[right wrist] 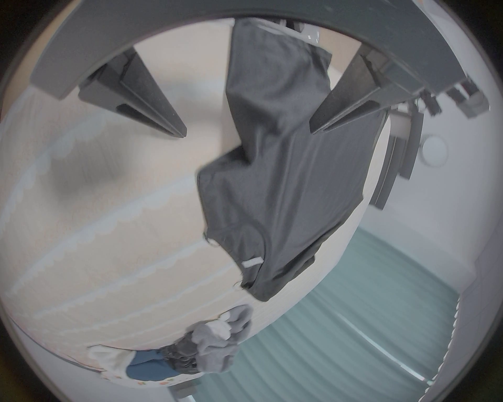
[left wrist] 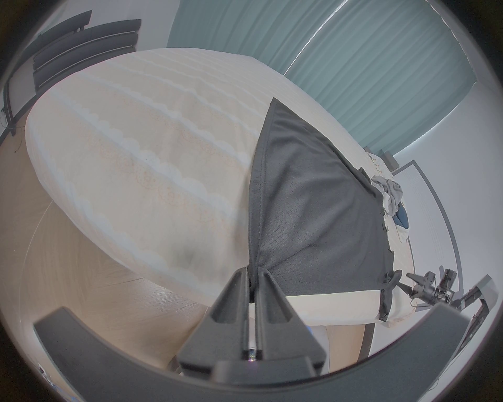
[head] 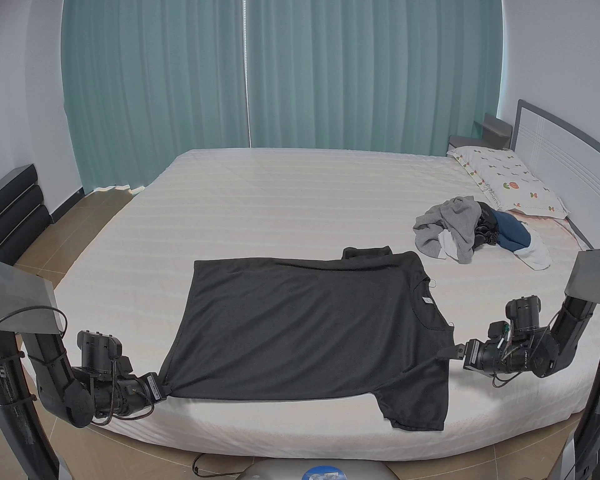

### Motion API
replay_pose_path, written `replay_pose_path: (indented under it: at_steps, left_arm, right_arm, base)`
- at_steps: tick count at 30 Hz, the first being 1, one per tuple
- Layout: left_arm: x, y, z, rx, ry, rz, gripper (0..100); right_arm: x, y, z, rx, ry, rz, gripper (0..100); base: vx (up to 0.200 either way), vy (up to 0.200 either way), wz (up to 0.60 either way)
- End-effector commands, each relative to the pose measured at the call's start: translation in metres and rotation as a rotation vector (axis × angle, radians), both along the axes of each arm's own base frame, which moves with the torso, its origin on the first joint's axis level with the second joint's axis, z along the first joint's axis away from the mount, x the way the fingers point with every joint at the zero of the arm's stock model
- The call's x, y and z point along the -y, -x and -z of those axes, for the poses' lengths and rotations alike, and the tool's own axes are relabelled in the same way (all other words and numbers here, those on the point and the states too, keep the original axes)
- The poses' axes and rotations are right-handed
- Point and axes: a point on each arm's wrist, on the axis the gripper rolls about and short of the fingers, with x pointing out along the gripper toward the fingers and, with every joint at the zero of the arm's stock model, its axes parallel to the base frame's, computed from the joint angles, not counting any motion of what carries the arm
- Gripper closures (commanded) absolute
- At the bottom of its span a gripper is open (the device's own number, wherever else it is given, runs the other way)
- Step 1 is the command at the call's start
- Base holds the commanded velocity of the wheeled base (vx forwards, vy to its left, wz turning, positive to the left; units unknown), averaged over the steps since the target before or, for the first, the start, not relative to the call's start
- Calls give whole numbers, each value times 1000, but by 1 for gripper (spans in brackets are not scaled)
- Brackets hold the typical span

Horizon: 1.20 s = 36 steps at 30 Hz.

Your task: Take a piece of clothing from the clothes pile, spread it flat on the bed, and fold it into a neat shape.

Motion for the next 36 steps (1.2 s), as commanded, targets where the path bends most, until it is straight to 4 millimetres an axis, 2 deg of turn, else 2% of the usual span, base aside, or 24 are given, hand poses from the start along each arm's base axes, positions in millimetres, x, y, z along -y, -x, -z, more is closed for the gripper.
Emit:
replay_pose_path:
  at_steps: [1,6,17,26,27,34,36]
  left_arm:
    - [0,0,0,-1,0,0,100]
    - [0,0,0,0,0,0,100]
    - [0,0,0,-1,-2,-1,100]
    - [-1,0,0,-3,-2,-3,100]
    - [-1,0,0,-1,-2,-3,100]
    - [-1,0,1,-3,-2,-3,100]
    - [-1,1,1,-4,-3,-4,100]
  right_arm:
    - [5,25,2,-27,0,-58,0]
    - [1,26,12,-20,16,-108,0]
    - [-22,22,28,-6,13,-192,0]
    - [-23,18,40,39,20,-190,0]
    - [-23,18,40,42,19,-188,100]
    - [-20,28,37,48,25,-179,100]
    - [-13,31,33,58,26,-156,100]
  base:
    - [0,0,0]
    - [0,0,0]
    - [0,0,0]
    - [0,0,0]
    - [0,0,0]
    - [0,0,0]
    - [0,0,0]
